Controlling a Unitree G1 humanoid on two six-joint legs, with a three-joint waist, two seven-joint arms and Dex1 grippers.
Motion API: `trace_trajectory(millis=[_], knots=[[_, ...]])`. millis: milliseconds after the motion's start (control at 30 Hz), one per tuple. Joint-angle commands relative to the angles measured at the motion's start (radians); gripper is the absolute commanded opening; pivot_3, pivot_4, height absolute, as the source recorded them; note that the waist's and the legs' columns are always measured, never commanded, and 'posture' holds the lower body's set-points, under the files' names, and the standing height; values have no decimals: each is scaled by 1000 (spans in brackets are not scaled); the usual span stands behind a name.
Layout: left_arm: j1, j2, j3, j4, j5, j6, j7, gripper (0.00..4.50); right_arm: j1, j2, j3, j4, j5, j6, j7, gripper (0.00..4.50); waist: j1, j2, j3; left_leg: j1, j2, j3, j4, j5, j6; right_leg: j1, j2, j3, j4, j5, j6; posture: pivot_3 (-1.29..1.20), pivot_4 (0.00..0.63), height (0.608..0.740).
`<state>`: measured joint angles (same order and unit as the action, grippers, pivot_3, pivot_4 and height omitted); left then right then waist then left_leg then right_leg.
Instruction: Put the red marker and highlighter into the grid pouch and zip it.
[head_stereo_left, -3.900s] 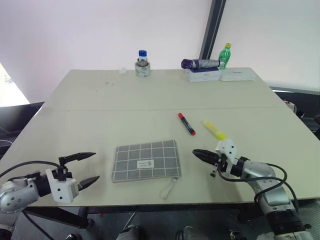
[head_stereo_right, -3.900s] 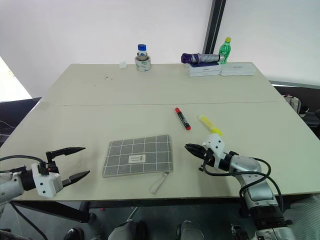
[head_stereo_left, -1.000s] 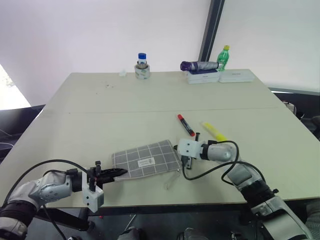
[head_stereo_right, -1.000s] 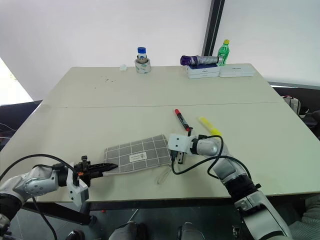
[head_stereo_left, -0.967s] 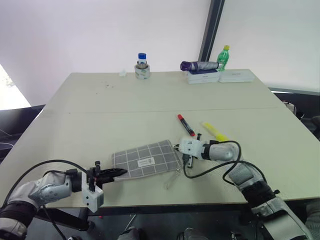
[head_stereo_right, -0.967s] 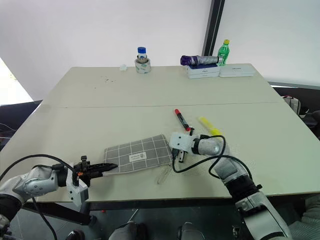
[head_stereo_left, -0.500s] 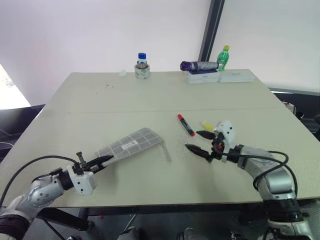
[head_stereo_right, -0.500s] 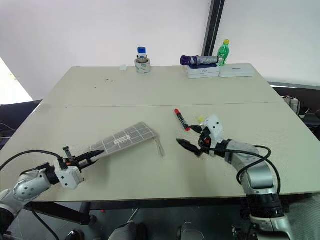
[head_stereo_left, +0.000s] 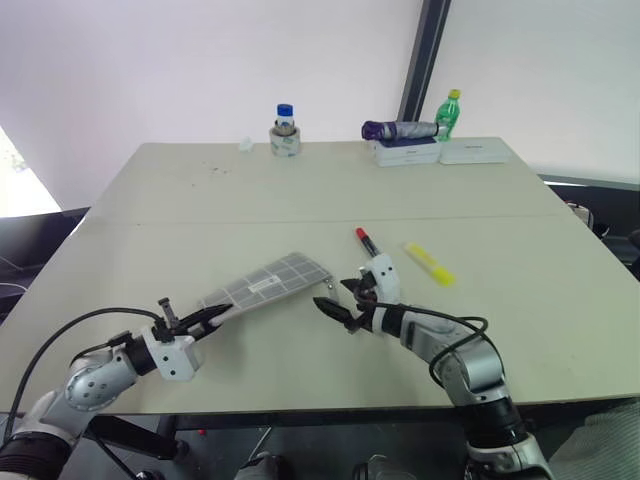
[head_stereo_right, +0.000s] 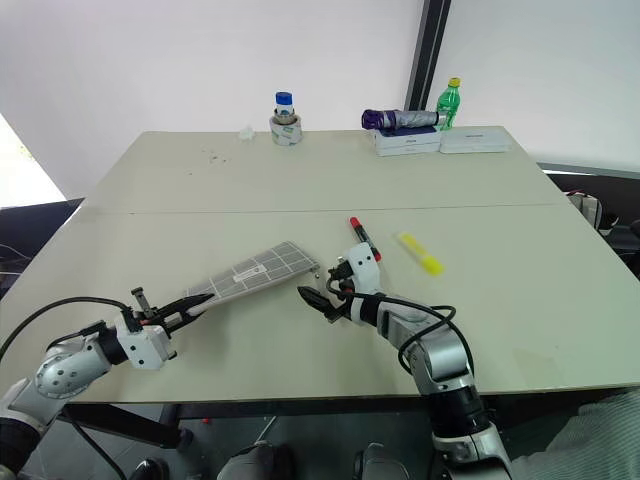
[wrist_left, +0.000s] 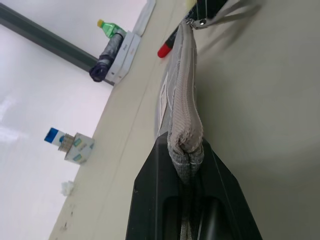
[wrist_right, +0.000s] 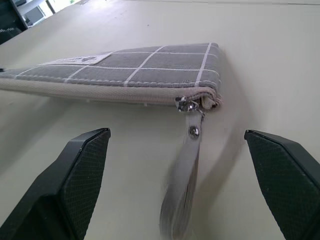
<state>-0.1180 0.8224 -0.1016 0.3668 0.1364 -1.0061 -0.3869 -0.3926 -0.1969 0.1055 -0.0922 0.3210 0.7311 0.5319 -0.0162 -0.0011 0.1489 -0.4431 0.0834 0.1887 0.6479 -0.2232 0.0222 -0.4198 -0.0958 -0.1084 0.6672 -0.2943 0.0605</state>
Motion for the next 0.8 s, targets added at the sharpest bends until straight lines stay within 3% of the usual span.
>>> trace_trajectory(millis=[33, 200, 233, 433, 800], knots=[[8, -6, 37, -33, -16, 10, 2, 0, -15, -20, 20, 7, -6, -8, 18, 3118, -1, 0, 0, 0, 0, 0, 0, 0, 0, 0, 0, 0, 0, 0, 0, 0, 150, 740], [19, -15, 51, -37, 22, 8, 13, 0, -14, -40, 41, 27, -21, -40, 36, 421, -4, 0, 0, 0, 0, 0, 0, 0, 0, 0, 0, 0, 0, 0, 0, 0, 150, 740], [21, -17, 53, -39, 20, 10, 12, 0, -17, -39, 40, 17, -16, -39, 39, 70, -4, 0, 0, 0, 0, 0, 0, 0, 0, 0, 0, 0, 0, 0, 0, 0, 150, 740], [25, -39, 51, -62, 54, 48, 16, 0, -74, -156, 227, -32, -199, -252, 133, 70, -3, 0, 0, 0, 0, 0, 0, 0, 0, -1, 0, 0, 0, 0, 0, 0, 150, 740], [33, -162, 60, -186, 135, 235, 78, 0, -202, -142, 412, 151, -411, -613, 229, 70, -2, 0, 0, 0, 0, 1, 0, 2, -3, -1, 1, 0, 0, 0, 0, 0, 150, 740]])
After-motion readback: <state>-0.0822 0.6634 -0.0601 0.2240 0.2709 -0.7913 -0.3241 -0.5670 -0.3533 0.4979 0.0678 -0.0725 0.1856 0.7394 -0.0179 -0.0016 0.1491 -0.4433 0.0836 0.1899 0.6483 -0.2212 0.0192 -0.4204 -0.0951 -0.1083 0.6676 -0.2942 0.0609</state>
